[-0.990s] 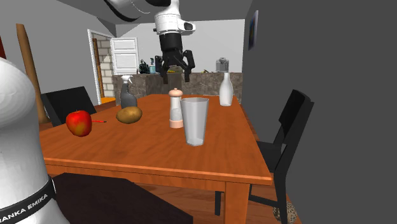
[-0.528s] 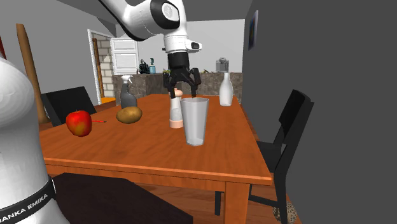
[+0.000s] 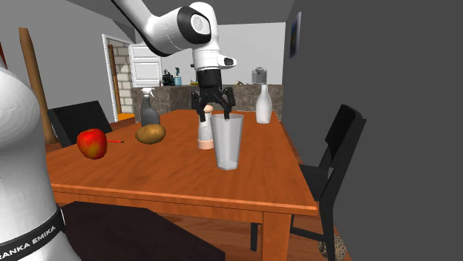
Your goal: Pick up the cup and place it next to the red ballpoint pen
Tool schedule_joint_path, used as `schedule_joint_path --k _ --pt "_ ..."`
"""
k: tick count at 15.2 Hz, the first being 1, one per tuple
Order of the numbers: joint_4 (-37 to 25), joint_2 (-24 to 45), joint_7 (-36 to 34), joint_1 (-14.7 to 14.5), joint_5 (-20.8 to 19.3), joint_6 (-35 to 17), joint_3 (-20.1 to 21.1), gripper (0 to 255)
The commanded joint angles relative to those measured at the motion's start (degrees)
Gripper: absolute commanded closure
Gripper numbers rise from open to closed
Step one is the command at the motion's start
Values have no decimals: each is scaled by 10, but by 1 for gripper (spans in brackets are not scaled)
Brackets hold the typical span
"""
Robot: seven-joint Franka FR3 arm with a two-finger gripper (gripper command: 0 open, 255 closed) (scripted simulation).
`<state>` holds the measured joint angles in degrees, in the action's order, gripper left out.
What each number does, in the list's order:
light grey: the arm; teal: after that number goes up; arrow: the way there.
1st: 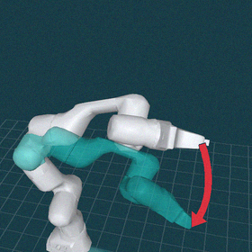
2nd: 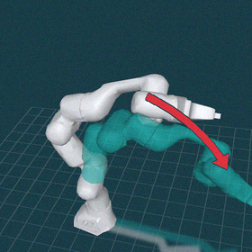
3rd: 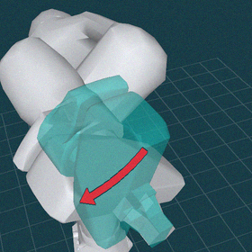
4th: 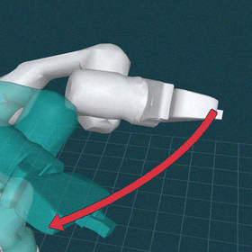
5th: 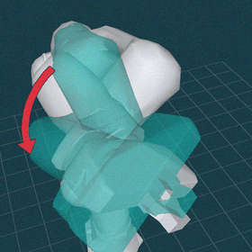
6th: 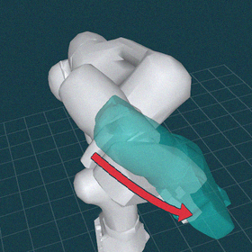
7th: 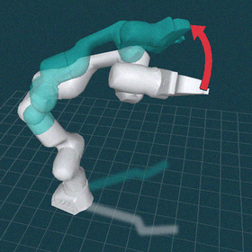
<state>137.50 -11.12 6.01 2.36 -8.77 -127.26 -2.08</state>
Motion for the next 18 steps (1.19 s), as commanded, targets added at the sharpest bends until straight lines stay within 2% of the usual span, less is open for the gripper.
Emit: schedule_joint_path --k 1,3,4,13,18 --pt "0 0 0 0 0 0 0 0" --pt "0 0 0 0 0 0 0 0" --pt "0 0 0 0 0 0 0 255" --pt "0 0 0 0 0 0 0 255" --pt "-22 -19 5 -1 4 40 1 255"
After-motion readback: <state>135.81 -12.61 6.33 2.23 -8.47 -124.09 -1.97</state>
